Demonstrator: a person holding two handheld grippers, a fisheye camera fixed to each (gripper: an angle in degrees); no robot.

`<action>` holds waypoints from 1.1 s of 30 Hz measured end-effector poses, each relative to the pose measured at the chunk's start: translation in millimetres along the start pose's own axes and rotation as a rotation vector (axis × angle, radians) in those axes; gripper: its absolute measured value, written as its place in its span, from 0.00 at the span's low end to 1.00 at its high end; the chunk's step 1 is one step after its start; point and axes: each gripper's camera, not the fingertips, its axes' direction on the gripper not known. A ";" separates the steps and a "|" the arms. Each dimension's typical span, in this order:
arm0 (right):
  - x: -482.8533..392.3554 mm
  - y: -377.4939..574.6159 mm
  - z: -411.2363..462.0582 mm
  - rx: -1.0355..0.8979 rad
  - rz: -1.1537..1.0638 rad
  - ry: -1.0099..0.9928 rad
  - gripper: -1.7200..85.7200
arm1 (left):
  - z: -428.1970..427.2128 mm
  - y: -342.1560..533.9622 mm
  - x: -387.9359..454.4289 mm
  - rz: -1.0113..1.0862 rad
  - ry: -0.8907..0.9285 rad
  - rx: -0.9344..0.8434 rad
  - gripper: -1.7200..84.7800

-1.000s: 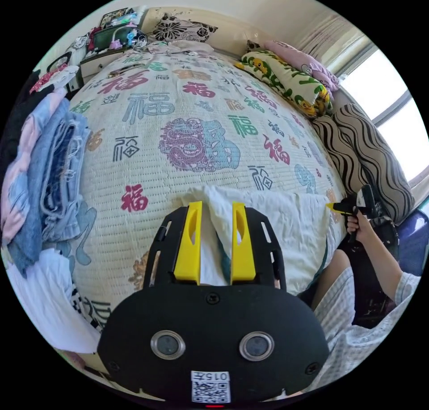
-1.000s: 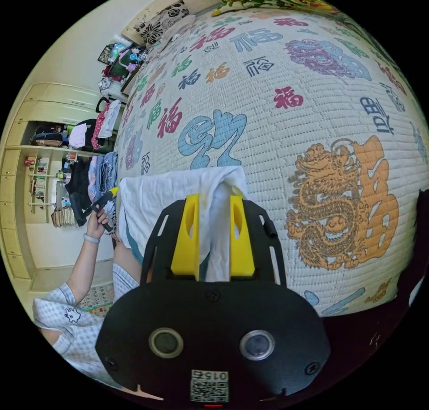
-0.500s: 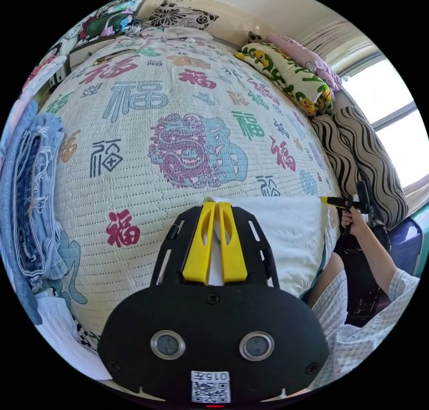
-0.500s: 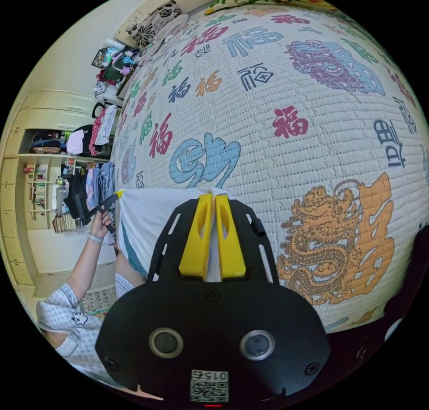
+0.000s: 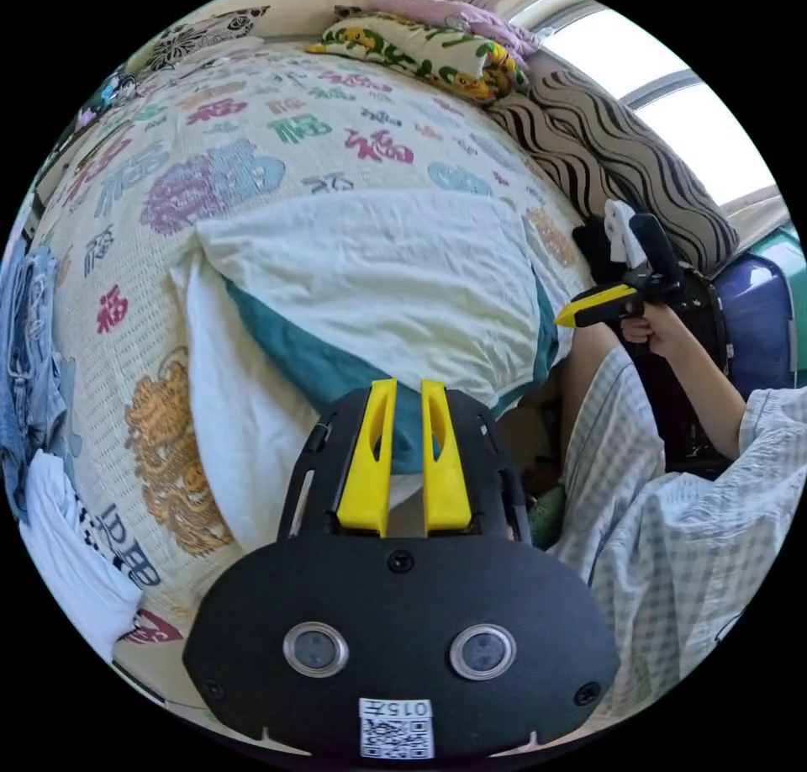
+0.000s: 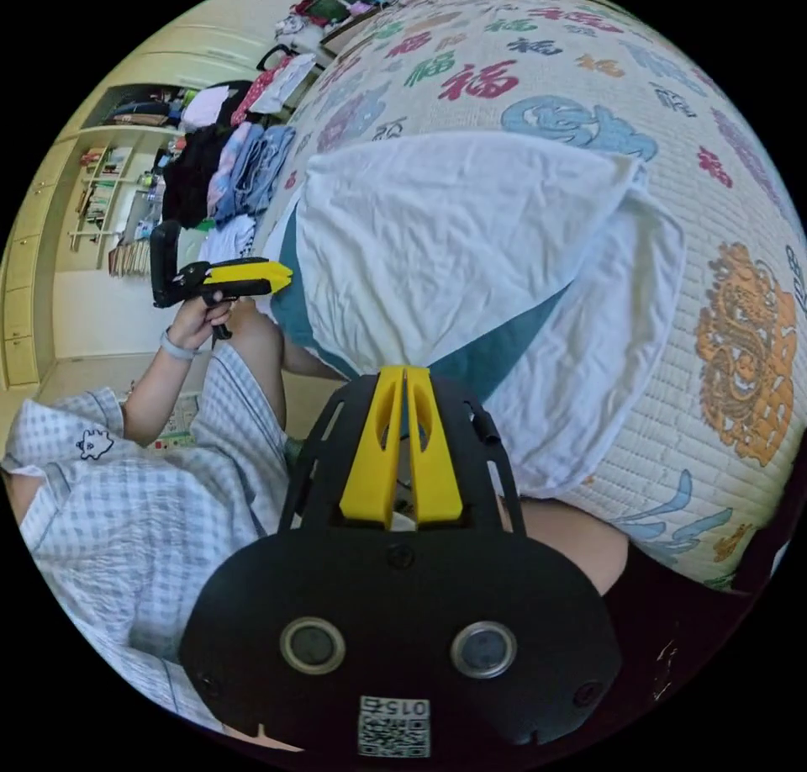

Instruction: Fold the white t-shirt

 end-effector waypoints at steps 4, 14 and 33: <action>-0.7 -7.4 30.5 -0.091 0.015 0.137 0.01 | 11.7 9.9 -8.3 -0.045 -0.078 -0.049 0.04; -10.7 -20.8 18.2 0.055 0.058 0.092 0.01 | 0.9 -3.4 10.5 0.040 -0.130 -0.073 0.04; -49.2 -95.7 36.4 0.149 -0.025 -0.063 0.01 | 22.2 0.3 17.7 0.000 -0.024 0.019 0.07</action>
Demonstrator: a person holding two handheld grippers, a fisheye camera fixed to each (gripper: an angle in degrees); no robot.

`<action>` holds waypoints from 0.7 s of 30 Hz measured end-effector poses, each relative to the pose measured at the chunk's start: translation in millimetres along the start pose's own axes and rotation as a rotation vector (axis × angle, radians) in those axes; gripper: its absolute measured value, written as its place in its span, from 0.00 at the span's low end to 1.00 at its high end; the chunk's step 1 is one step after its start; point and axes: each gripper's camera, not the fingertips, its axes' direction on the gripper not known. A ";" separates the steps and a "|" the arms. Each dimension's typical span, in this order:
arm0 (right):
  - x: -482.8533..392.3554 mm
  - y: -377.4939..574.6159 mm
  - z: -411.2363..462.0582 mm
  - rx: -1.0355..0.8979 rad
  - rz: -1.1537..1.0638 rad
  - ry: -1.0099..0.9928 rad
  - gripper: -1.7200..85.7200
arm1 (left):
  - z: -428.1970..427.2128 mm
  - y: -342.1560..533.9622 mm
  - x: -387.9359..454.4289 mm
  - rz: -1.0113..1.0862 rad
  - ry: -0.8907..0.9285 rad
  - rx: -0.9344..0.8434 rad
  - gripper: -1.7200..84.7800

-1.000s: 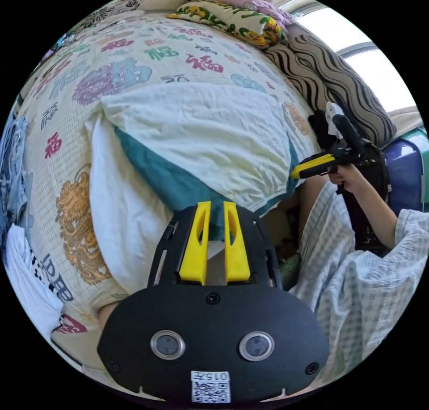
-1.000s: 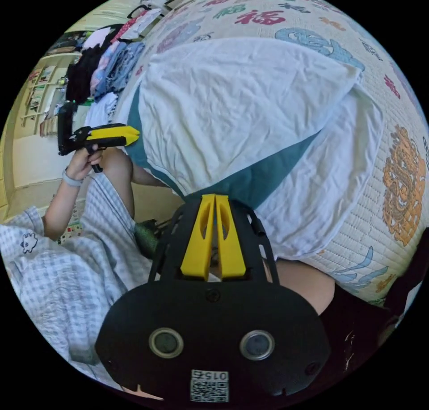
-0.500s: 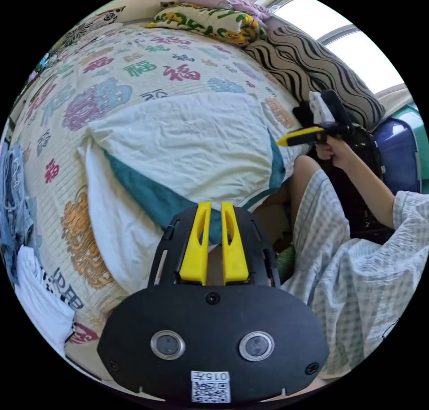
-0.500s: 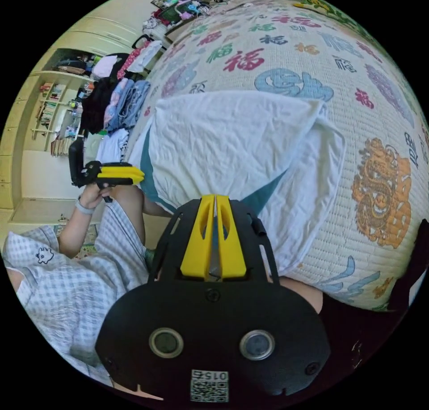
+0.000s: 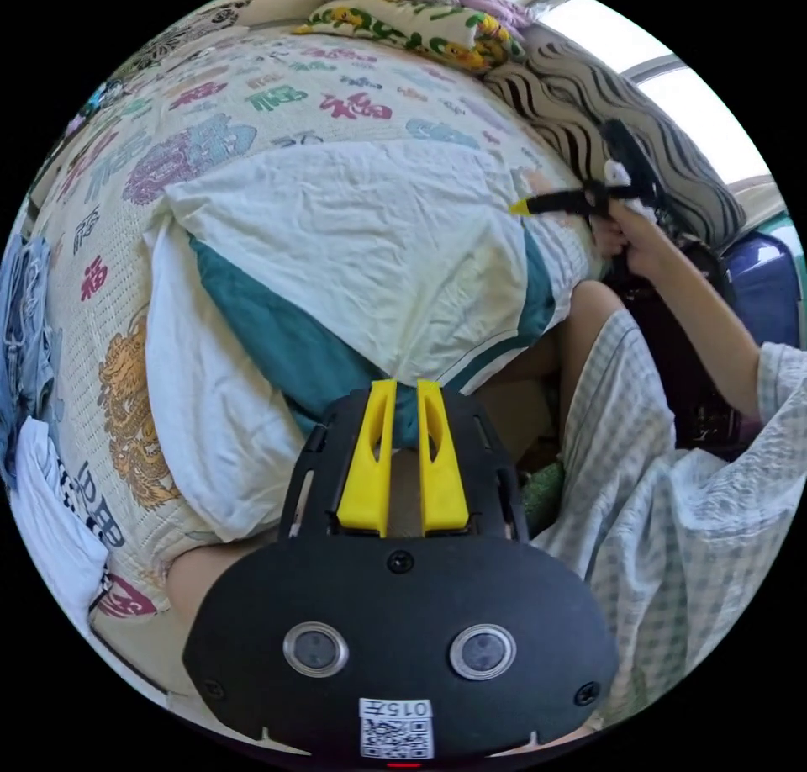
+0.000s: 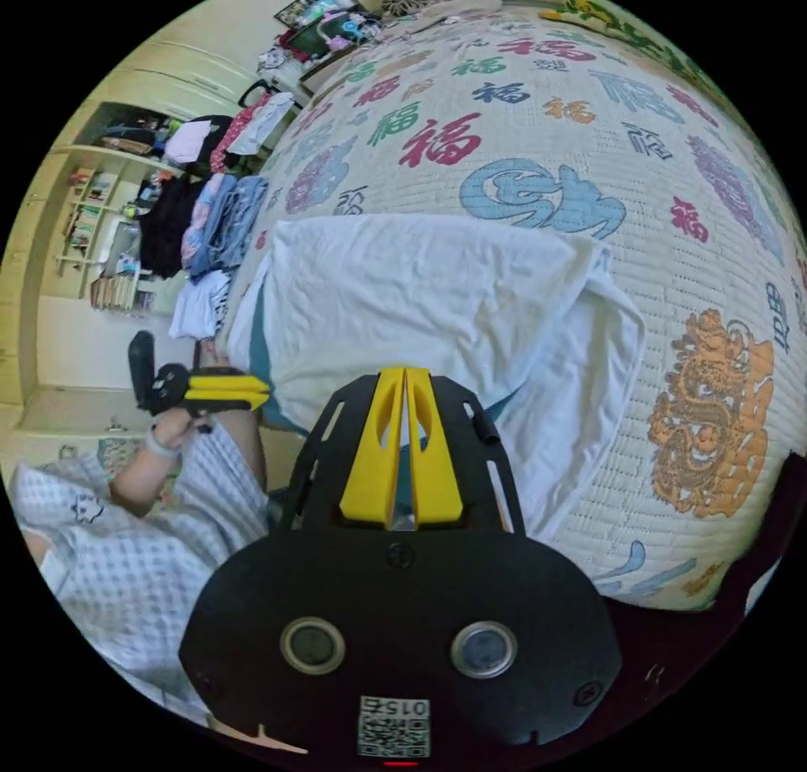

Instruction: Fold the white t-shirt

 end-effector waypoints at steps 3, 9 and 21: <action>-21.7 15.6 26.1 -0.146 -0.046 0.080 0.01 | -2.9 0.3 -7.9 -0.023 -0.065 0.005 0.08; -34.3 8.0 55.6 -0.303 -0.020 0.243 0.02 | -2.5 20.0 -31.6 -0.066 -0.121 -0.056 0.07; -165.8 -151.1 39.3 -0.115 -0.284 0.282 0.11 | -66.6 104.9 -115.5 -0.398 -0.082 0.061 0.14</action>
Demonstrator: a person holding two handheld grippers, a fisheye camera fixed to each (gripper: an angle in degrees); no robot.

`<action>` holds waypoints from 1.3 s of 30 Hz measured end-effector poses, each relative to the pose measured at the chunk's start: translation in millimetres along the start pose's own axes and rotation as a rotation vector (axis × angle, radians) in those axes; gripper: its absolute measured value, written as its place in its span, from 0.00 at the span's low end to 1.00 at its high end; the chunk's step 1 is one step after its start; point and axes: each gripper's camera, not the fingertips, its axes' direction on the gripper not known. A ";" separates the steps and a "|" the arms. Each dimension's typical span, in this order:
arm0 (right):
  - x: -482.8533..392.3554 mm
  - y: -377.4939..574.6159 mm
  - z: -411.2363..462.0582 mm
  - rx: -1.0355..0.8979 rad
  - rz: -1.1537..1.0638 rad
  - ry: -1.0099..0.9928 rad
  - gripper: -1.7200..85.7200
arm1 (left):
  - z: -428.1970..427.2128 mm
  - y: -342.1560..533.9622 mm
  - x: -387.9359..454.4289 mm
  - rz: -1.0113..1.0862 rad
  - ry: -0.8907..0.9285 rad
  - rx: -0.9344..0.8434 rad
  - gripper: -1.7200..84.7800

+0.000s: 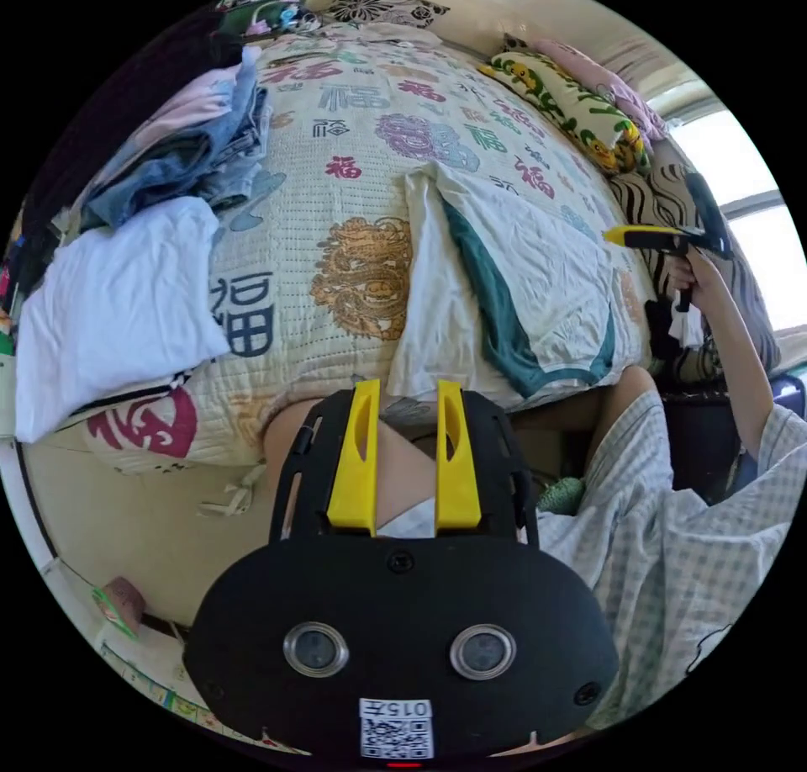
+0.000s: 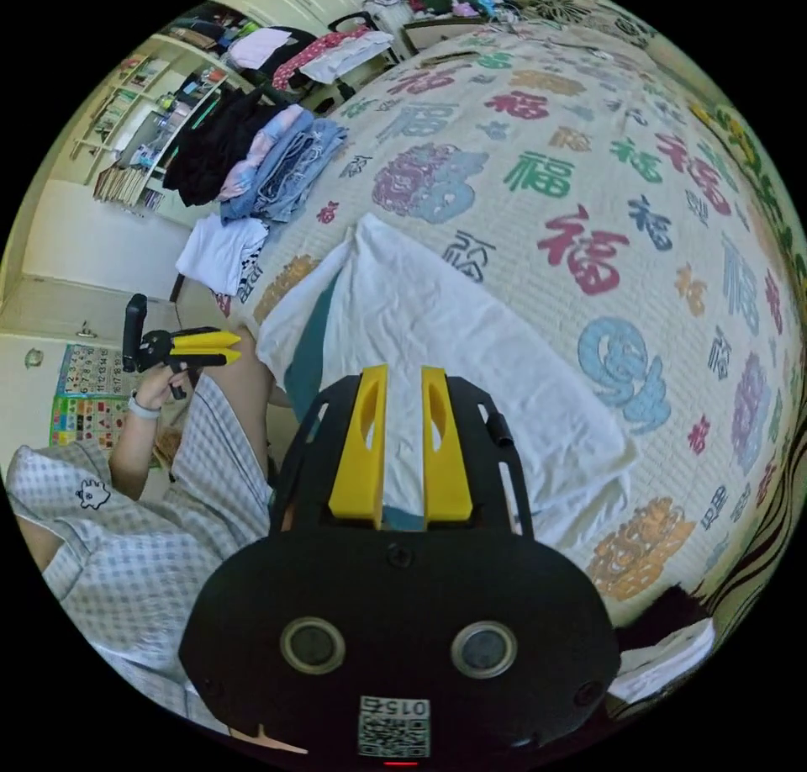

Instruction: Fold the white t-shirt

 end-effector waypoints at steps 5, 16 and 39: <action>-44.5 -97.1 36.5 -0.124 -0.085 0.066 0.13 | 26.8 -19.7 -11.3 -0.003 0.038 -0.107 0.13; -80.3 -179.0 98.9 -0.419 -0.138 0.293 0.10 | 28.8 -7.9 -48.6 0.017 0.080 -0.122 0.02; 170.6 178.9 -150.4 0.300 0.421 -0.150 0.04 | 73.2 55.5 246.8 0.791 0.340 0.109 0.01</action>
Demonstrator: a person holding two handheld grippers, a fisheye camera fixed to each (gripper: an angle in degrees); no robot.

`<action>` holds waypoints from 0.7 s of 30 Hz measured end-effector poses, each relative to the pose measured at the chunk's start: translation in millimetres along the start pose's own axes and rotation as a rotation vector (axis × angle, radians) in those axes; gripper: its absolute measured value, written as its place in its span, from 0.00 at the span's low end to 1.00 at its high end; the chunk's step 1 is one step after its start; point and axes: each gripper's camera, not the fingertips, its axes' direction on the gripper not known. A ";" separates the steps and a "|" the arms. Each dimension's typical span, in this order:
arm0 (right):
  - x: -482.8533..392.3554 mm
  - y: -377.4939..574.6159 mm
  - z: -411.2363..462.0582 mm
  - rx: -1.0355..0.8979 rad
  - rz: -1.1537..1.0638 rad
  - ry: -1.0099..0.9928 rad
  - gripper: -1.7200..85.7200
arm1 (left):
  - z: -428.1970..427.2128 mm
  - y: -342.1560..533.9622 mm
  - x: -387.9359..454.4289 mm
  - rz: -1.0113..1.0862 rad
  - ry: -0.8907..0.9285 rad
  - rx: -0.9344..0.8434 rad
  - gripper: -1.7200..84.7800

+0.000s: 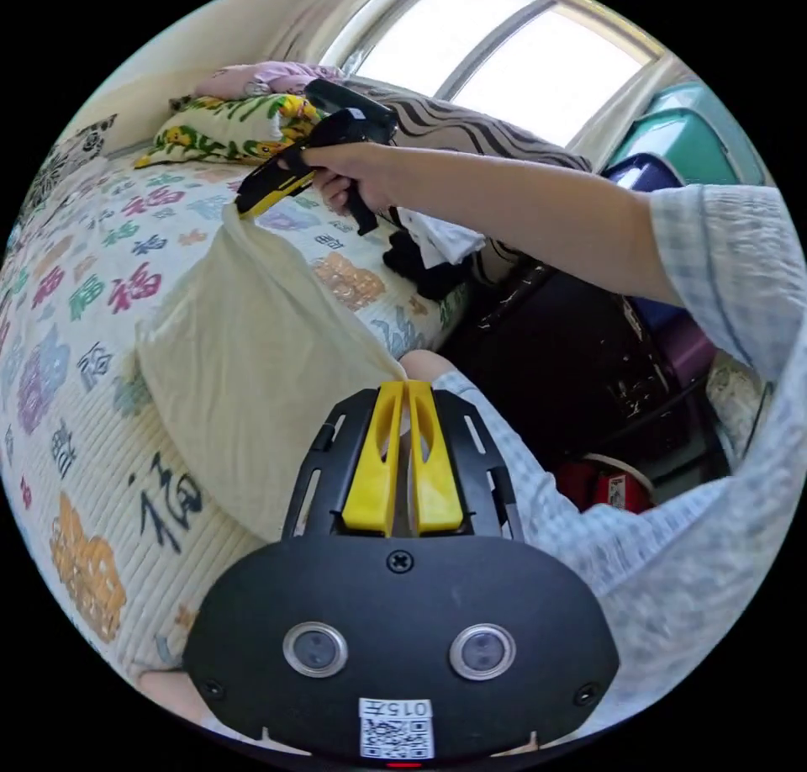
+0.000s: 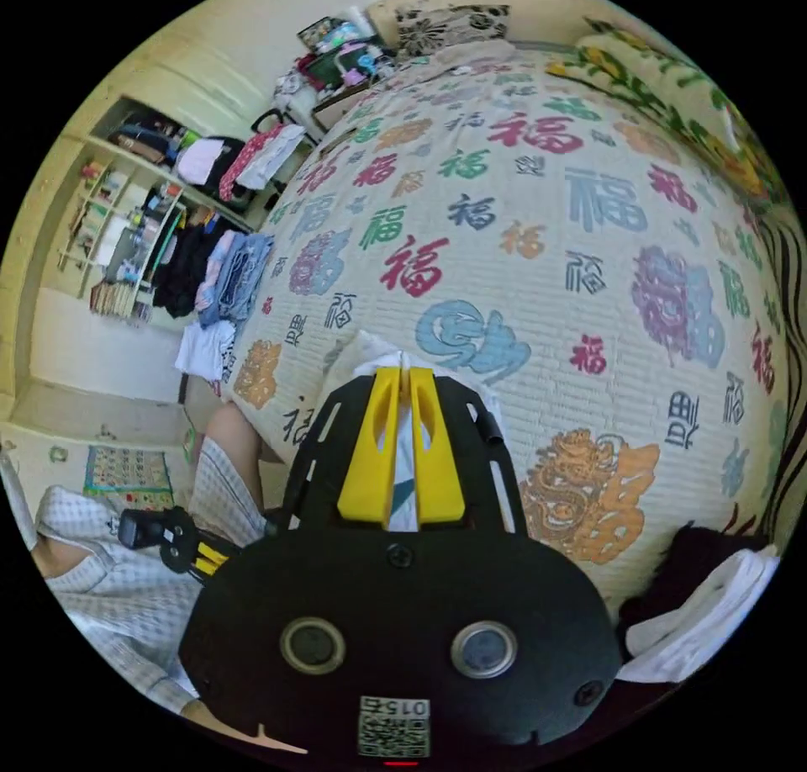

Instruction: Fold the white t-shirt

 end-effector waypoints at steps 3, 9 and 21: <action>53.0 16.2 -0.9 0.030 0.113 -0.062 0.05 | 50.4 -14.6 18.6 0.094 -0.133 -0.122 0.02; 106.5 37.4 -19.4 -0.008 0.222 0.082 0.13 | 97.3 -32.7 2.9 0.034 0.083 -0.264 0.10; 59.1 50.2 -41.3 -0.014 -0.089 0.190 0.03 | 66.6 -1.1 -79.4 -0.133 -0.171 -0.327 0.08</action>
